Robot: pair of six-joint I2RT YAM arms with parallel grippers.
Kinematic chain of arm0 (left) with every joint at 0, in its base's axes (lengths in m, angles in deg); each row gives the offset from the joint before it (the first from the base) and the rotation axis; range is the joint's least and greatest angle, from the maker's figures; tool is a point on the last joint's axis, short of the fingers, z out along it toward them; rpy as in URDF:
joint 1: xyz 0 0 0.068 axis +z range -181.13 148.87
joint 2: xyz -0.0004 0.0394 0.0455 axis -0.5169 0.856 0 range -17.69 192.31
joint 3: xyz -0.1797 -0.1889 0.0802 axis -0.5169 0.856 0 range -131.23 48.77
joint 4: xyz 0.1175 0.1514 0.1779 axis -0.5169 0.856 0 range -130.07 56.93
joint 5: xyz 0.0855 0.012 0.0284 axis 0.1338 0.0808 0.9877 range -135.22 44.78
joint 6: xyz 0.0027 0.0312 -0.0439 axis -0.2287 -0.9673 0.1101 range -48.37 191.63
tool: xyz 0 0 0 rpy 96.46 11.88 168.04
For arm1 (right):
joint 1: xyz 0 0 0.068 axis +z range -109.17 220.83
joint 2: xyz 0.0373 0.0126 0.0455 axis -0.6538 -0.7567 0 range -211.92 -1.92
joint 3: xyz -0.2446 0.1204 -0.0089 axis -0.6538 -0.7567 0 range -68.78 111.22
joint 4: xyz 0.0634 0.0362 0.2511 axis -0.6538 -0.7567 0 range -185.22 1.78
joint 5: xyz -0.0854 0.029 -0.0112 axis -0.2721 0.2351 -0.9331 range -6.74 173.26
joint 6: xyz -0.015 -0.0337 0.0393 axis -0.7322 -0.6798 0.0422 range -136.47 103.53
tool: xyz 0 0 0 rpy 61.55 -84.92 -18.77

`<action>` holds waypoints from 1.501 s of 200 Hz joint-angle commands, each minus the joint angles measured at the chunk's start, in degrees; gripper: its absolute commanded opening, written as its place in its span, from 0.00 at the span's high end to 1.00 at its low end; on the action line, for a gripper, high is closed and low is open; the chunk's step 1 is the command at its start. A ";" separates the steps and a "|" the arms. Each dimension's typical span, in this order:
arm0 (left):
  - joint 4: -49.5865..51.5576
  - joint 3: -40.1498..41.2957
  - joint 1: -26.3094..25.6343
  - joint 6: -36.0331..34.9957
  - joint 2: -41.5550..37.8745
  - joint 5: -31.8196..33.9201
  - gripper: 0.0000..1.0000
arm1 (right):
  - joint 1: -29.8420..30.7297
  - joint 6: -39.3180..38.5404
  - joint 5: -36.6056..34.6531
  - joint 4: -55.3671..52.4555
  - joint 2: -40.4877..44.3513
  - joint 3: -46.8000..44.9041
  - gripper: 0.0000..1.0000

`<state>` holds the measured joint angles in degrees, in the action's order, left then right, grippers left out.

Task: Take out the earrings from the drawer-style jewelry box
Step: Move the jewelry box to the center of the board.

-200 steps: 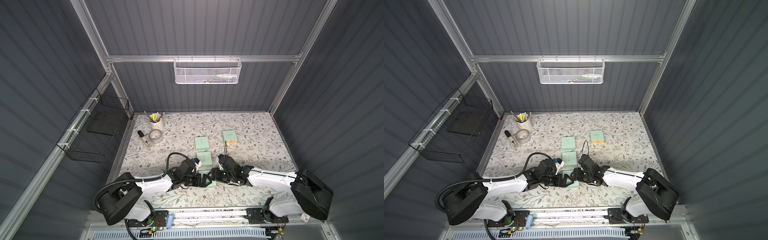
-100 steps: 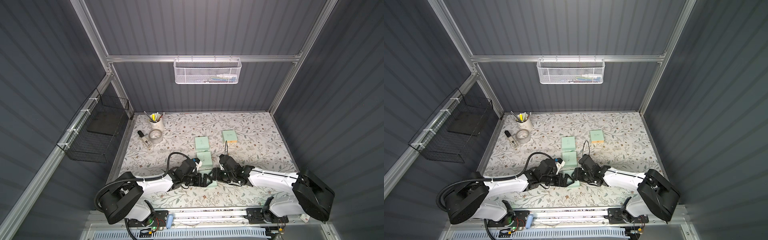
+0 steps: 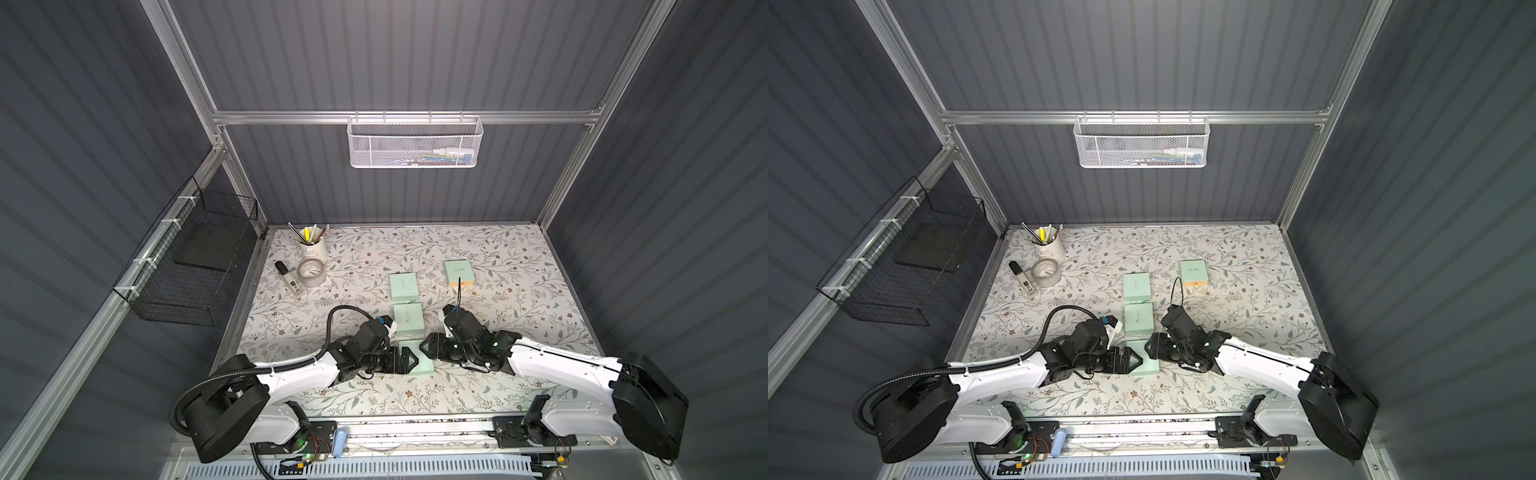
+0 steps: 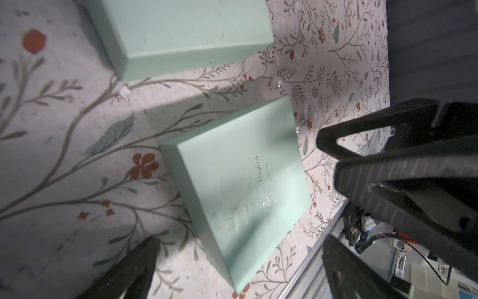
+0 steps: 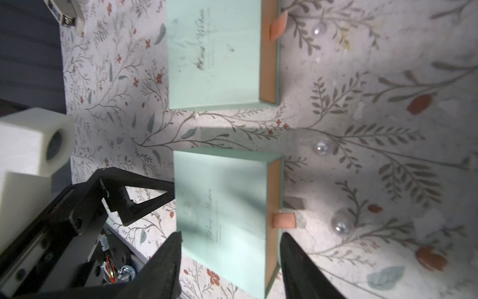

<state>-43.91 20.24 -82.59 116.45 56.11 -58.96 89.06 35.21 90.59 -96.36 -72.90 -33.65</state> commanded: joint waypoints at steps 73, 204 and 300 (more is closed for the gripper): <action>14.67 -9.79 -0.04 -10.15 -10.45 11.20 0.00 | -10.36 -9.21 -3.53 -13.00 5.53 12.20 0.28; 16.72 -39.10 4.30 -17.02 15.63 10.38 0.00 | -38.60 -6.41 1.67 -8.65 -16.19 27.35 0.01; 19.25 -51.72 7.69 -7.61 23.78 5.44 0.00 | -41.09 3.29 5.92 1.37 -27.70 27.87 0.01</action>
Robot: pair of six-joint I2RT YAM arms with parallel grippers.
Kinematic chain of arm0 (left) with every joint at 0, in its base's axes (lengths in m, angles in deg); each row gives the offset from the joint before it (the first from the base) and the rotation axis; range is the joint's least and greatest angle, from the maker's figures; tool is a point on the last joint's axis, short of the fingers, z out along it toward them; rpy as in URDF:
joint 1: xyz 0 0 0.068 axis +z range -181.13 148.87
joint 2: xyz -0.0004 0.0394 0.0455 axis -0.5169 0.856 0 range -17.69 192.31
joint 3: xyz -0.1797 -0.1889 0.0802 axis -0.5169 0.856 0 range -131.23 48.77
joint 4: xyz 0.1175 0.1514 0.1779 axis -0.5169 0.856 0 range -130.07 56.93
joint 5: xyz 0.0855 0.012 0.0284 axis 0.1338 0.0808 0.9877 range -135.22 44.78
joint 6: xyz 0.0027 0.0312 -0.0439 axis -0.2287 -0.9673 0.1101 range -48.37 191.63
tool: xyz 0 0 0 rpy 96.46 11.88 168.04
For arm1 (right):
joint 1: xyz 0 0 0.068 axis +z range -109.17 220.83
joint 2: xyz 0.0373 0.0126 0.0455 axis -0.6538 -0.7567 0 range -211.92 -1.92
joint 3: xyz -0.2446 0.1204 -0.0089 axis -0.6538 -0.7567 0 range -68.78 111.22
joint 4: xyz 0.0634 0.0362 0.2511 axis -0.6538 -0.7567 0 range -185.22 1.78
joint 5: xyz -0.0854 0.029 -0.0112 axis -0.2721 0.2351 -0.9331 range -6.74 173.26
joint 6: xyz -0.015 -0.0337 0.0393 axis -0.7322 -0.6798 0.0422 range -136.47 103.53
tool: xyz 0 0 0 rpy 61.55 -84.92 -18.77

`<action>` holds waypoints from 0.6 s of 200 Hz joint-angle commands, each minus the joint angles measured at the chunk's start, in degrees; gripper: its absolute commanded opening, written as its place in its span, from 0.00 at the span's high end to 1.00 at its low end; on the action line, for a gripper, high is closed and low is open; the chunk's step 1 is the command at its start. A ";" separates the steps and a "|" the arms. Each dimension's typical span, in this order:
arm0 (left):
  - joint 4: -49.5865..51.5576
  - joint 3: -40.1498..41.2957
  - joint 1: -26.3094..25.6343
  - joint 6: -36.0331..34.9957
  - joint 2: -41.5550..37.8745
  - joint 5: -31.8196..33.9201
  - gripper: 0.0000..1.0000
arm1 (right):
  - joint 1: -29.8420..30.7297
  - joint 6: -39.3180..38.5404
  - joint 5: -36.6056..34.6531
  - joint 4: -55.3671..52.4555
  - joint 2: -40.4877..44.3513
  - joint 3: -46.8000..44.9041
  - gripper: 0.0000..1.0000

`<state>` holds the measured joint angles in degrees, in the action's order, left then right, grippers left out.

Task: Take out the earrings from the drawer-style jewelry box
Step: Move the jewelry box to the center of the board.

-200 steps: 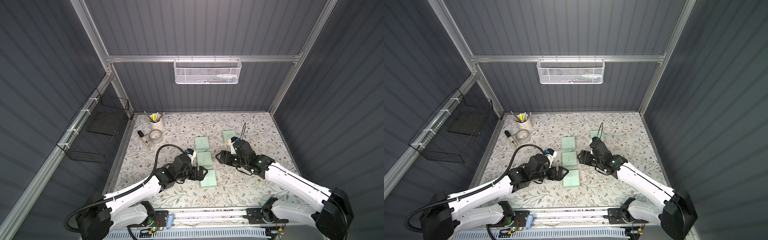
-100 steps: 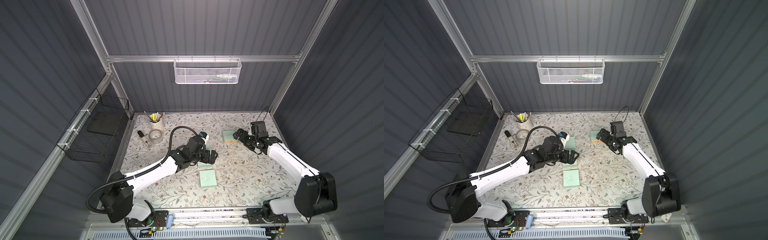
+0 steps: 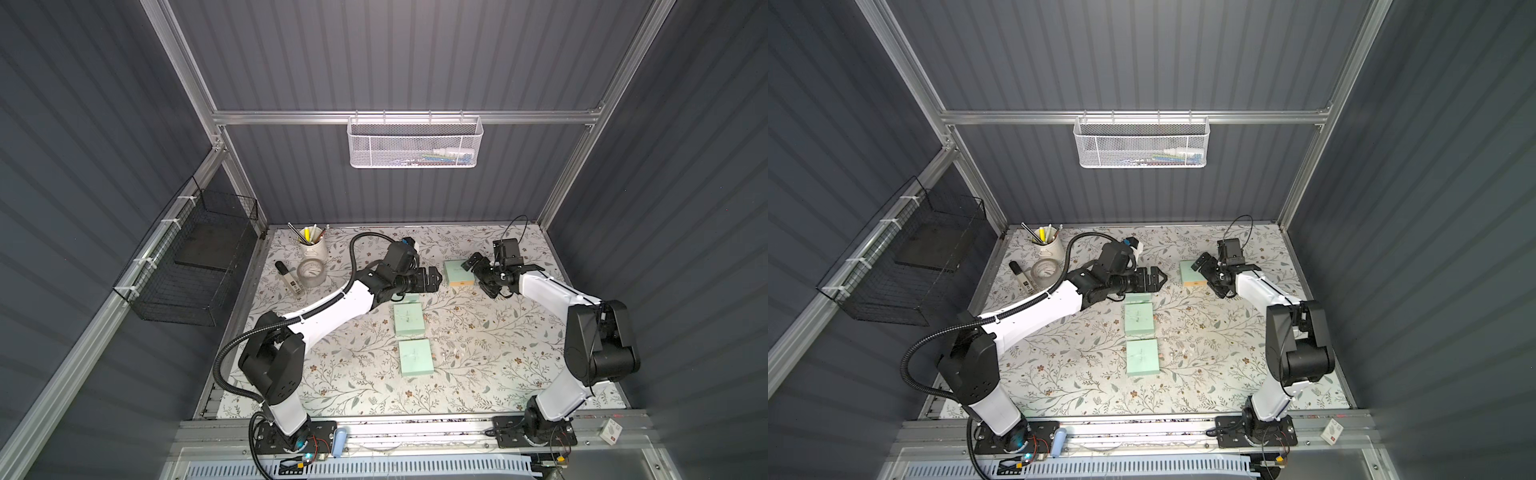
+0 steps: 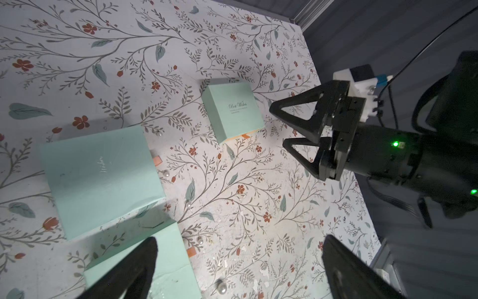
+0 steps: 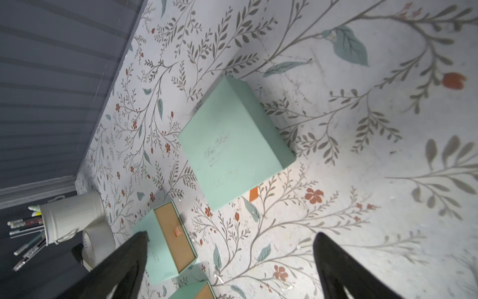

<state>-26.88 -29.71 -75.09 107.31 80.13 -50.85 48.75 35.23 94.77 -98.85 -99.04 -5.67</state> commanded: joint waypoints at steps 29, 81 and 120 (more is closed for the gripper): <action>3.47 -0.93 0.82 -1.79 -1.04 -2.18 0.00 | -0.06 4.63 2.68 5.21 -1.92 -0.82 0.01; 0.09 1.56 5.53 -2.27 0.70 -9.43 0.00 | 1.05 6.82 1.61 7.32 -0.59 -4.86 0.01; -1.57 3.17 6.58 -3.39 0.70 -10.17 0.00 | 1.23 5.80 1.50 8.37 -3.94 -2.29 0.01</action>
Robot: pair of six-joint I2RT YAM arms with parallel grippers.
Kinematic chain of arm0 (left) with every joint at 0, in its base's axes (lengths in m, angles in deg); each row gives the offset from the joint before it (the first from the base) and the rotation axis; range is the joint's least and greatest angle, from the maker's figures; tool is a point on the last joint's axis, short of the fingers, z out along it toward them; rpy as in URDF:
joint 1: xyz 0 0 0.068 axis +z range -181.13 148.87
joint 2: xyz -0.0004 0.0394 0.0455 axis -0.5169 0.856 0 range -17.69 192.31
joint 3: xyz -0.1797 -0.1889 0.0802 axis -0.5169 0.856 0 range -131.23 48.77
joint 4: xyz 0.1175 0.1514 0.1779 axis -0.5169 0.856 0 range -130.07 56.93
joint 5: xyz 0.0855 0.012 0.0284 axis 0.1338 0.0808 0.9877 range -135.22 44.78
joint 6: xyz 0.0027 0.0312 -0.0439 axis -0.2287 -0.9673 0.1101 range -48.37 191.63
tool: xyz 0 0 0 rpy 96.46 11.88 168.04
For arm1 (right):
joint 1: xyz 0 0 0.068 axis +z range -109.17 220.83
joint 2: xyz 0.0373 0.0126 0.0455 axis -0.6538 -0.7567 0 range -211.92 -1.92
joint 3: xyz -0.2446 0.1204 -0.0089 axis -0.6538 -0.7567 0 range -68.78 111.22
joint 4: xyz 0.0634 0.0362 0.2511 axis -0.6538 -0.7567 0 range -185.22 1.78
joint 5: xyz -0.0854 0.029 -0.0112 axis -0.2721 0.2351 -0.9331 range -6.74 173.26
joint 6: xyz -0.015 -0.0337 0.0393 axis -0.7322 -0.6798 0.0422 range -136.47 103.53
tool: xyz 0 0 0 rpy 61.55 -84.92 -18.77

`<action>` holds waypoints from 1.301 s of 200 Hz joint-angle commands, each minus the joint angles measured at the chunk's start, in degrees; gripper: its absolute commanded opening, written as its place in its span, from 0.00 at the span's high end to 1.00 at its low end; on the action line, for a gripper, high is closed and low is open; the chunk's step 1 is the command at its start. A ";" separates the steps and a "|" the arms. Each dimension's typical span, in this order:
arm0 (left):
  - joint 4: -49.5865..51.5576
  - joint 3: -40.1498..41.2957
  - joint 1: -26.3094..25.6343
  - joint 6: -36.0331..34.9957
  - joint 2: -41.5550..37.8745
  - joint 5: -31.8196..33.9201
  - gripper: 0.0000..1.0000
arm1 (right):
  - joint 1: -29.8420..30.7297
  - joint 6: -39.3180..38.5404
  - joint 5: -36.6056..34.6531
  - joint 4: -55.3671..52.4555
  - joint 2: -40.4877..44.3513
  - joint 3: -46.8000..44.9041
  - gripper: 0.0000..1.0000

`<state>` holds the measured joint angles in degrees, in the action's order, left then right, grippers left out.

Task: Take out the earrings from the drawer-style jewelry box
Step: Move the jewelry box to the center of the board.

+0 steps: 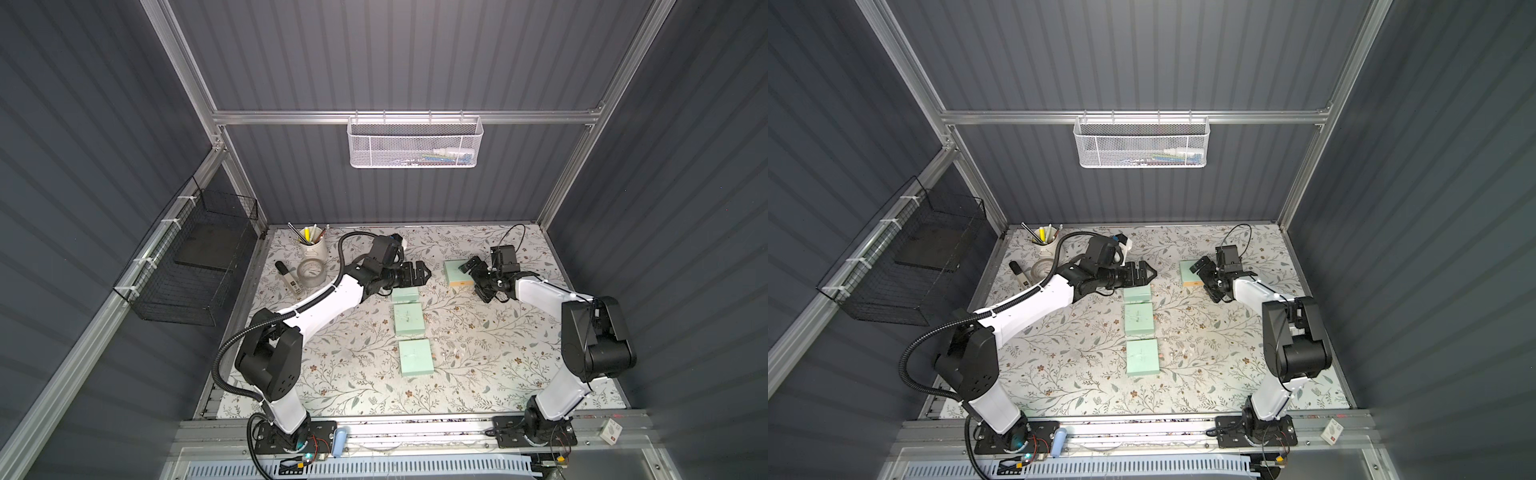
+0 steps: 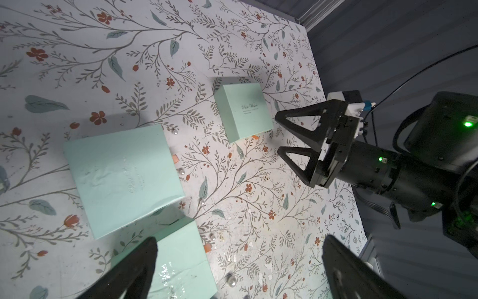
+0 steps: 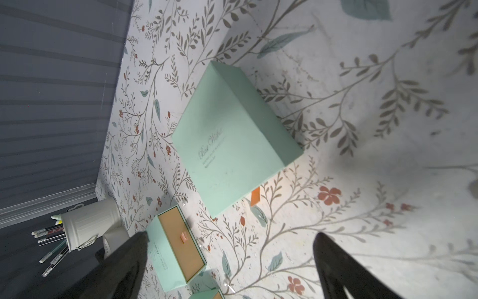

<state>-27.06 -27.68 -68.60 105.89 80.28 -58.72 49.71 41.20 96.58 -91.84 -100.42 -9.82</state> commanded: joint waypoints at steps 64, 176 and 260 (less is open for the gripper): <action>-1.75 2.09 1.65 -3.36 0.62 -3.11 0.00 | 0.39 -1.57 0.54 2.34 -8.99 7.53 0.01; -3.58 1.44 4.77 -2.76 3.42 -7.07 0.00 | 0.34 -11.89 9.53 -0.99 -23.38 27.18 0.01; -4.28 -8.11 9.58 -3.52 14.23 -14.23 0.00 | 0.08 -17.51 8.29 -3.32 -20.59 27.49 0.01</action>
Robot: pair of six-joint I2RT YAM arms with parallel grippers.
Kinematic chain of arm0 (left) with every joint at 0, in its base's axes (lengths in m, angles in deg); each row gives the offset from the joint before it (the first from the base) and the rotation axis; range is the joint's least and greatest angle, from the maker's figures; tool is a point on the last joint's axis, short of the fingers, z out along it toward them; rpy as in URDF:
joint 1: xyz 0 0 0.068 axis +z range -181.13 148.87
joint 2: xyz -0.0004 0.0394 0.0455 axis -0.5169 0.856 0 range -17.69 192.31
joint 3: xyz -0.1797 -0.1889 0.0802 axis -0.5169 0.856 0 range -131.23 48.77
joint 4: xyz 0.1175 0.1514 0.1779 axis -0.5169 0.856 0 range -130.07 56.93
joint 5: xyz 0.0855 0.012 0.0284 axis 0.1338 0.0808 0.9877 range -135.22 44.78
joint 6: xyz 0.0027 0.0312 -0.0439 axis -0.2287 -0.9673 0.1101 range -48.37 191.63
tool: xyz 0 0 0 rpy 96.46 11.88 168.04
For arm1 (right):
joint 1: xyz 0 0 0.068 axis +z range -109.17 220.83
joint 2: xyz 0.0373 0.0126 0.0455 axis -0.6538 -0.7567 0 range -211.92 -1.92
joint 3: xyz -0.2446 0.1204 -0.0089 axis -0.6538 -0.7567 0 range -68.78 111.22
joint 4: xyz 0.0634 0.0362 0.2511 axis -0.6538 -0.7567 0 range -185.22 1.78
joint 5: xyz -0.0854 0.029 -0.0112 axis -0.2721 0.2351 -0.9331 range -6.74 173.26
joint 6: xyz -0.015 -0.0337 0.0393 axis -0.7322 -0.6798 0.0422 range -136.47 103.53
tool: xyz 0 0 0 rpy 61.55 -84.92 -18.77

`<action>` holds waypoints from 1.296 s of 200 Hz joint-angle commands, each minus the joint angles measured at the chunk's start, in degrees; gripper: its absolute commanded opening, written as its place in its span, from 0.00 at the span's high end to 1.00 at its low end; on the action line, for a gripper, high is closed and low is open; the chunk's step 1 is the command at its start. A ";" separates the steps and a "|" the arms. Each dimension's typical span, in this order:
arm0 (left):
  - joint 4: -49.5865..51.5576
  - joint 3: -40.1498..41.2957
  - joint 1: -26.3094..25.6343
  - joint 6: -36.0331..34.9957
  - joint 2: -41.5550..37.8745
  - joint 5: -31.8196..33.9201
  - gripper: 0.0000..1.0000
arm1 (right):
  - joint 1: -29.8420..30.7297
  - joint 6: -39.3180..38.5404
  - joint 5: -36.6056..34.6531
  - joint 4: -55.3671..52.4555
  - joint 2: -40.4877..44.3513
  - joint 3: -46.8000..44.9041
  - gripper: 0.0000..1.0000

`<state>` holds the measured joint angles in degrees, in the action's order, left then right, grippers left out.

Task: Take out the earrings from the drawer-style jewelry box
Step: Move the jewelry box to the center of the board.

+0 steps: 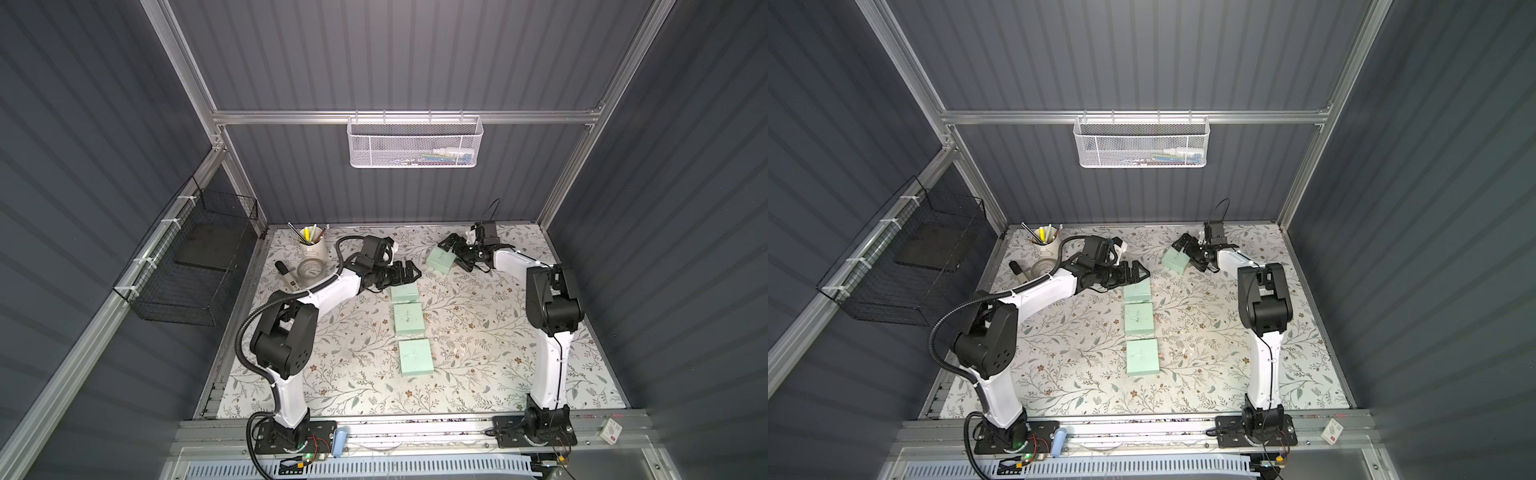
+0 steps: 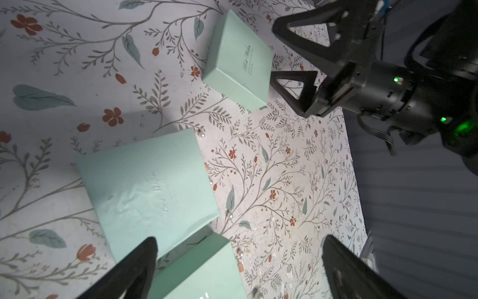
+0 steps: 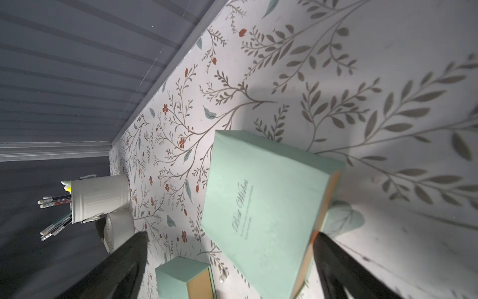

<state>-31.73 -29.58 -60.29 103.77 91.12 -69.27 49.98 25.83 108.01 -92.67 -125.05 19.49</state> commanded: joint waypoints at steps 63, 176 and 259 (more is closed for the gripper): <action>6.07 -20.76 4.91 -6.61 14.93 -8.38 0.01 | -1.00 -2.69 -1.98 -5.16 3.57 -0.91 0.02; 14.19 -43.56 6.04 -11.67 33.74 -12.91 0.01 | -0.36 -1.00 5.37 -2.77 -5.25 6.62 0.02; 13.34 -50.57 7.02 -9.55 41.44 -15.63 0.00 | 2.26 -3.11 8.13 -6.70 -10.76 15.80 0.02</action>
<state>-19.78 -77.44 -53.83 93.70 130.51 -83.50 51.02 23.76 114.20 -97.12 -134.50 32.71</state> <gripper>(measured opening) 0.995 0.980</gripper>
